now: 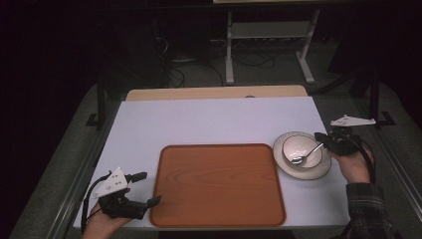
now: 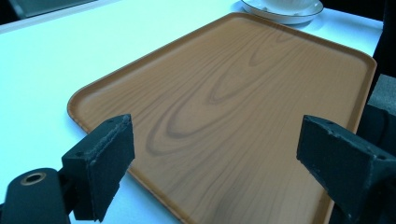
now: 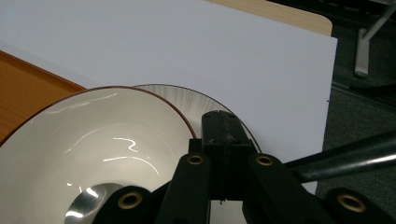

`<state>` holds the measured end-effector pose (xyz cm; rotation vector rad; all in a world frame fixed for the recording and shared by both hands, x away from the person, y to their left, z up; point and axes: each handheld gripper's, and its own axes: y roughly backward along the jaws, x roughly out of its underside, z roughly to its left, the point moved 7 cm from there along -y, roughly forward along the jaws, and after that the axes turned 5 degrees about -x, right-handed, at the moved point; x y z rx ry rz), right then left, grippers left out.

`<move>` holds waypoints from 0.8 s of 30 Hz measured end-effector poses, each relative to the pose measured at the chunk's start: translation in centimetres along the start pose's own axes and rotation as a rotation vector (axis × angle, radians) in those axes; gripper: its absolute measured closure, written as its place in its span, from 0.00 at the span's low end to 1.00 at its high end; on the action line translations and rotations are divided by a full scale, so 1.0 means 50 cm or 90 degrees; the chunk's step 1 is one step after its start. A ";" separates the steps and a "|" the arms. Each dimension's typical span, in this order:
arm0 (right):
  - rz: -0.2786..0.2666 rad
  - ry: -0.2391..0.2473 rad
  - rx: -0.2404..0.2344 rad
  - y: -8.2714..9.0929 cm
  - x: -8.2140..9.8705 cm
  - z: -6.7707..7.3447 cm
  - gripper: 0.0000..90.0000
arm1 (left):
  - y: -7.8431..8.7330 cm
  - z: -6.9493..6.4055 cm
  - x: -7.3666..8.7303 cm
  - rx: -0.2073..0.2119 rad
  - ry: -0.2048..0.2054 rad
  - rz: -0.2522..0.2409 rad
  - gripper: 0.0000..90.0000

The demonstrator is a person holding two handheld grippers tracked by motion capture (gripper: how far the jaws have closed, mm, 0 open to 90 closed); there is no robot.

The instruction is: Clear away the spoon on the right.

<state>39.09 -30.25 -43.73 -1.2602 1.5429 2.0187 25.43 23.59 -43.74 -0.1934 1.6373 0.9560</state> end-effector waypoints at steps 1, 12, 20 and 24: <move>0.000 0.000 0.001 0.002 0.001 -0.001 0.99 | 0.000 0.000 0.000 -0.001 0.001 0.000 0.12; 0.006 0.005 0.000 0.025 0.021 0.001 1.00 | 0.000 0.000 -0.001 0.000 0.000 -0.001 0.12; 0.015 0.013 -0.003 0.048 0.041 0.011 0.99 | 0.000 -0.001 -0.002 0.000 -0.001 -0.002 0.12; 0.014 0.016 -0.002 0.056 0.045 0.015 0.99 | -0.001 -0.001 -0.002 0.000 -0.003 -0.001 0.12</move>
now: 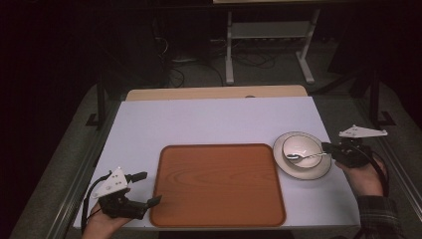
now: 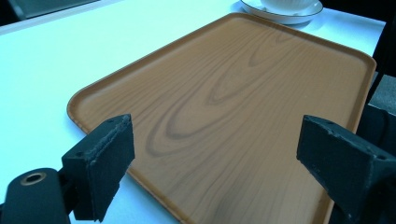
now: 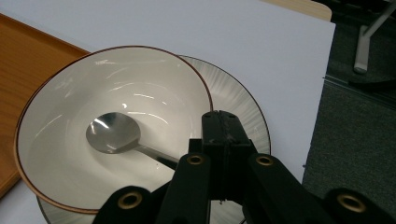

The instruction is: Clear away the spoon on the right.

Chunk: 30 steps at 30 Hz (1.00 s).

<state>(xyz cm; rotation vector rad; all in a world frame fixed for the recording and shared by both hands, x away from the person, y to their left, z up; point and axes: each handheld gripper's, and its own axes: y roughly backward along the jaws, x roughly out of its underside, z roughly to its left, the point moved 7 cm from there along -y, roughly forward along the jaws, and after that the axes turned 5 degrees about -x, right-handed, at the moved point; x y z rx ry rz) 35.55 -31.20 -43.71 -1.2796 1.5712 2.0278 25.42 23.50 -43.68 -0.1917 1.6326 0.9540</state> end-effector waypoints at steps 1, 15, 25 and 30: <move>0.000 0.001 -0.001 0.001 0.000 0.000 0.99 | 0.000 0.000 0.000 0.000 0.000 0.001 0.12; -0.066 -0.005 -0.012 0.025 -0.034 0.043 0.60 | 0.000 -0.001 0.000 0.000 0.002 0.001 0.12; -0.058 -0.020 -0.009 0.061 0.007 0.060 0.56 | 0.000 -0.001 0.000 0.001 -0.001 0.002 0.12; -0.045 -0.030 -0.008 0.074 0.038 0.058 0.56 | -0.001 -0.002 -0.001 0.002 -0.002 0.002 0.12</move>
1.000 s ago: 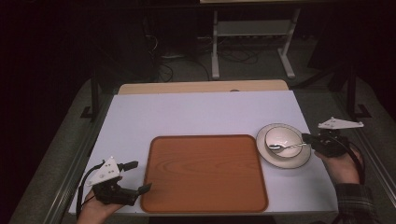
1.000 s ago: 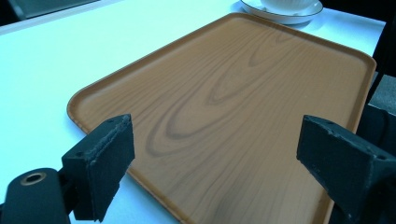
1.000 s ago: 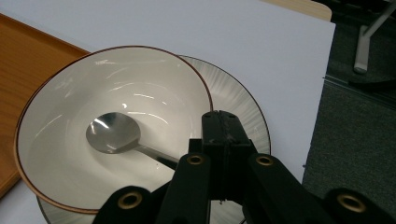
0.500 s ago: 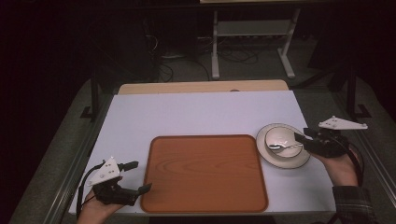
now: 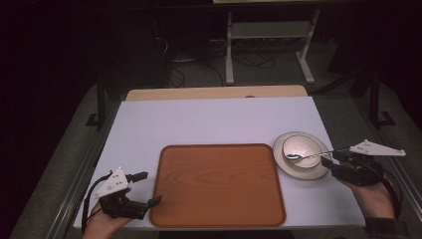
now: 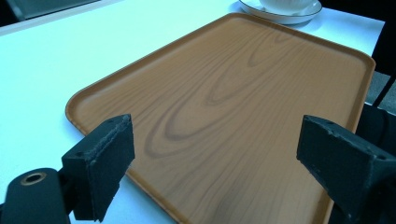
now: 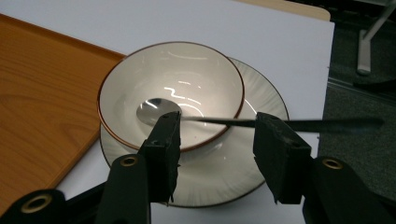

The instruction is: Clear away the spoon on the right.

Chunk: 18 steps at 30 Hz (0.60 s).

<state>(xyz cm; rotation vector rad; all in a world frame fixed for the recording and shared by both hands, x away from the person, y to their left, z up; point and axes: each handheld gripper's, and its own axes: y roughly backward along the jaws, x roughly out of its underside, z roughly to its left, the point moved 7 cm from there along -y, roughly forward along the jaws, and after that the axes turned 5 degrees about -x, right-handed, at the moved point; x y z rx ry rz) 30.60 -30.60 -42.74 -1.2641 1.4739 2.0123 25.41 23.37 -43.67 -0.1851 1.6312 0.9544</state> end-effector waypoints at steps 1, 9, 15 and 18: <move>0.003 -0.003 0.001 0.001 0.004 -0.002 0.56 | 0.000 0.000 0.000 0.000 0.000 0.000 0.12; 0.020 -0.027 0.006 -0.013 0.021 -0.021 0.54 | 0.000 0.001 0.000 0.000 0.001 -0.001 0.12; 0.006 -0.054 -0.006 -0.029 0.015 -0.035 0.51 | -0.001 0.000 0.001 0.001 0.000 0.002 0.12; 0.001 -0.065 -0.011 -0.042 0.009 -0.039 0.49 | -0.002 0.000 0.002 0.001 0.000 0.002 0.12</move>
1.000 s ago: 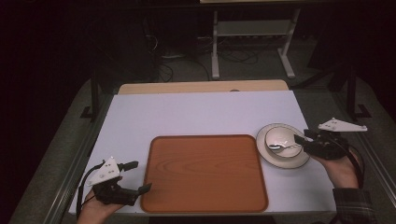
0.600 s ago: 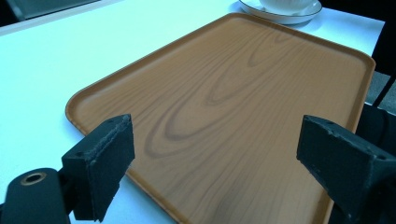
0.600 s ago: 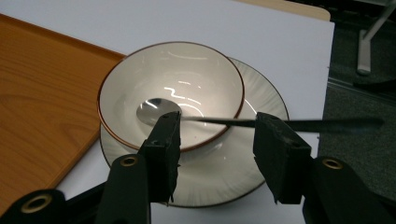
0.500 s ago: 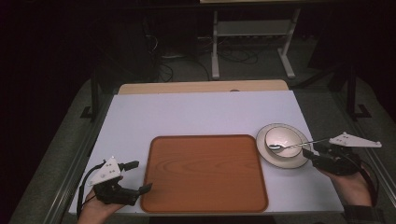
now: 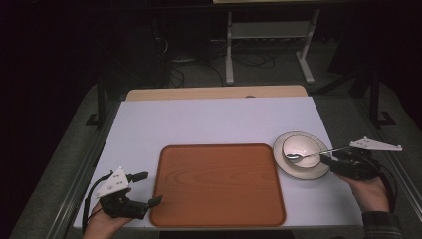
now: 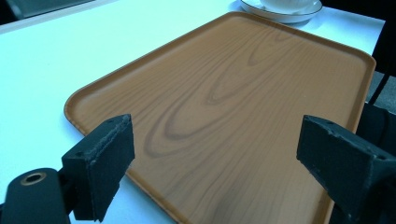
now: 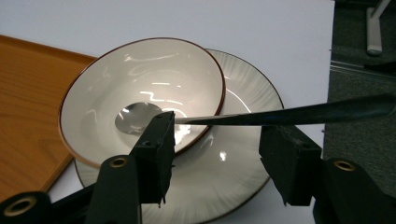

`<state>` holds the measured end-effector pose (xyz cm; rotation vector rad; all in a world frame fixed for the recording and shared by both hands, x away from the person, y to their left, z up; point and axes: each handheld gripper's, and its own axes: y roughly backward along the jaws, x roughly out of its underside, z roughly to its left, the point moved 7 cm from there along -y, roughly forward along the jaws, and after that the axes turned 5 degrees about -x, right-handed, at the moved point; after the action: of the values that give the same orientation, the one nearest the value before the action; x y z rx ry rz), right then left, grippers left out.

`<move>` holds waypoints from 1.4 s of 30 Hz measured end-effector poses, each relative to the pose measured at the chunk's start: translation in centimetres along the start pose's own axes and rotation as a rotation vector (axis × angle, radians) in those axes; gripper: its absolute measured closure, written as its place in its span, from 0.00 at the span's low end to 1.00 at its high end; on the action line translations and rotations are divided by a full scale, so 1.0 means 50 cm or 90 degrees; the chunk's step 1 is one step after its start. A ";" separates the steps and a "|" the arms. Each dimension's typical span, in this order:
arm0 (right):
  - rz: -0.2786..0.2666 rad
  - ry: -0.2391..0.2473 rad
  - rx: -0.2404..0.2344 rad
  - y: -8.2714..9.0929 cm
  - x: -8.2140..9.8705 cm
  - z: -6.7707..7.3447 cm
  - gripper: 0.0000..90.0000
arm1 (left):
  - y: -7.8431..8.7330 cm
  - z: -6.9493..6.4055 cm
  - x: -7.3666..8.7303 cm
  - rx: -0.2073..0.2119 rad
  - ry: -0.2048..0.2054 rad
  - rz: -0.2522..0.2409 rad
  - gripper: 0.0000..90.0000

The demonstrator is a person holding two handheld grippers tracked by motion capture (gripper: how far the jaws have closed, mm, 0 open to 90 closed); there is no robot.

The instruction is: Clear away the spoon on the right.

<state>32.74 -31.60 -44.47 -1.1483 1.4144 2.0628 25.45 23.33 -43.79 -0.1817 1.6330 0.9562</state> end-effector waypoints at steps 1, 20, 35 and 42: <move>0.000 -0.002 0.000 -0.004 -0.001 0.000 0.49 | 0.000 0.000 0.000 0.000 0.000 0.001 0.12; 0.002 -0.018 -0.012 -0.085 -0.019 -0.009 0.50 | 0.001 0.001 0.002 -0.001 0.005 0.000 0.12; -0.015 -0.017 -0.025 -0.100 -0.030 -0.009 0.53 | 0.001 0.000 0.002 -0.002 0.004 0.000 0.12; -0.016 -0.010 -0.015 -0.102 -0.033 -0.012 0.63 | 0.001 0.001 0.002 -0.002 0.004 0.001 0.12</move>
<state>37.52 -29.78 -46.22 -1.1511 1.3643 2.0725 25.41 23.43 -43.87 -0.1862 1.6374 0.9596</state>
